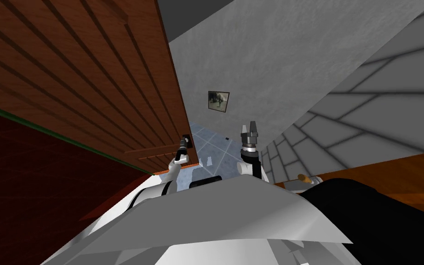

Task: Push the door open

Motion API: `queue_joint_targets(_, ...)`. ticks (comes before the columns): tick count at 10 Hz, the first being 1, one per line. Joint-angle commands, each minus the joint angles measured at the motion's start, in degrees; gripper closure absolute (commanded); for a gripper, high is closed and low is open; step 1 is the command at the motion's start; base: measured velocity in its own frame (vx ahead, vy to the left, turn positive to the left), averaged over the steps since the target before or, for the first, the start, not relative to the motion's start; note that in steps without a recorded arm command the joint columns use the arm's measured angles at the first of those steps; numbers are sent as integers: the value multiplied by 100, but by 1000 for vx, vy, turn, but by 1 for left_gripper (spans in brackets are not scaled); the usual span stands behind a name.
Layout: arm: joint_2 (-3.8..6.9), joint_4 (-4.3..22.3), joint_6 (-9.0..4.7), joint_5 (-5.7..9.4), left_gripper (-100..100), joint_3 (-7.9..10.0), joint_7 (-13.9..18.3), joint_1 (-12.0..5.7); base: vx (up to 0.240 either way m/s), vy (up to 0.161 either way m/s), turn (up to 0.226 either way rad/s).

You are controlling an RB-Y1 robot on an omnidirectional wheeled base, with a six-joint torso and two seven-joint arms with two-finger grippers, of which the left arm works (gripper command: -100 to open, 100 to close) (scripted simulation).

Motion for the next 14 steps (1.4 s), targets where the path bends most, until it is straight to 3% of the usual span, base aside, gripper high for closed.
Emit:
queue_joint_targets(1, 4, 5, 3, 0, 100, 0, 2, 8, -37, 12, -5)
queue_joint_targets(5, 4, 5, 3, 0, 100, 0, 2, 8, -20, 3, -1)
queue_joint_targets(6, 113, 20, 24, 33, 100, 79, -20, 27, 93, -57, 16)
queue_joint_targets(9, 217, 16, 32, 81, 100, 195, -45, 25, 155, -102, 53)
queue_joint_targets(12, 278, 9, 44, 150, 100, 360, -81, 24, 197, -106, 60)
queue_joint_targets(14, 278, 9, 44, 150, 100, 360, -81, 24, 97, -37, 12)
